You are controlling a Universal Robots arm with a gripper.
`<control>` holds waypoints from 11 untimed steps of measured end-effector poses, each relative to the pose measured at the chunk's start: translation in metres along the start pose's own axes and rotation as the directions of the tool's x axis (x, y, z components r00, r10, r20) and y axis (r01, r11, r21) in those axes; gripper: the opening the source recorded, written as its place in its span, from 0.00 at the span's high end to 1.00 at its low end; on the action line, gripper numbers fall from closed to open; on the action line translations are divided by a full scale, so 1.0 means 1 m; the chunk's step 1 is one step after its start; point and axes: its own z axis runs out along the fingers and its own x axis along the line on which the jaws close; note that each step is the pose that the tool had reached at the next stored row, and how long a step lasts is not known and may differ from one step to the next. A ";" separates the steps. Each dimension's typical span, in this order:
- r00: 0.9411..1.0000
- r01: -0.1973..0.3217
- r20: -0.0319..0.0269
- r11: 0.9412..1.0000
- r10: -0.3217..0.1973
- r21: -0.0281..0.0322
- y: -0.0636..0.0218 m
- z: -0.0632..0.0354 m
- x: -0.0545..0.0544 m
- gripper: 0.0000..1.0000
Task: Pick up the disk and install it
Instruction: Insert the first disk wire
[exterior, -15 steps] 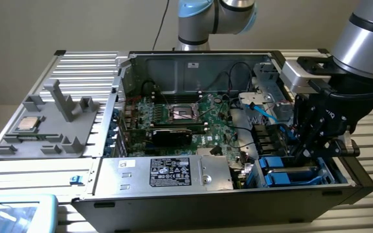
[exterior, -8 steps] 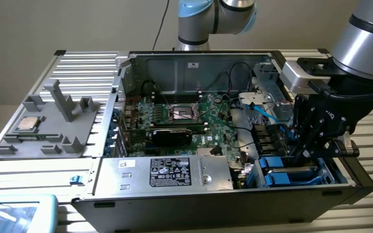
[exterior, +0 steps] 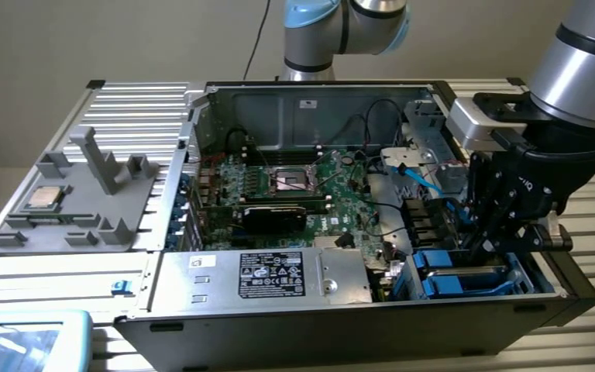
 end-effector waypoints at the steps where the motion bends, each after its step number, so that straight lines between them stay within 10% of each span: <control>1: 1.000 0.000 0.000 1.000 0.000 0.000 0.0000 0.0000 0.000 0.83; 11: 1.000 0.000 -0.001 1.000 0.000 0.000 0.0003 -0.0068 0.001 0.68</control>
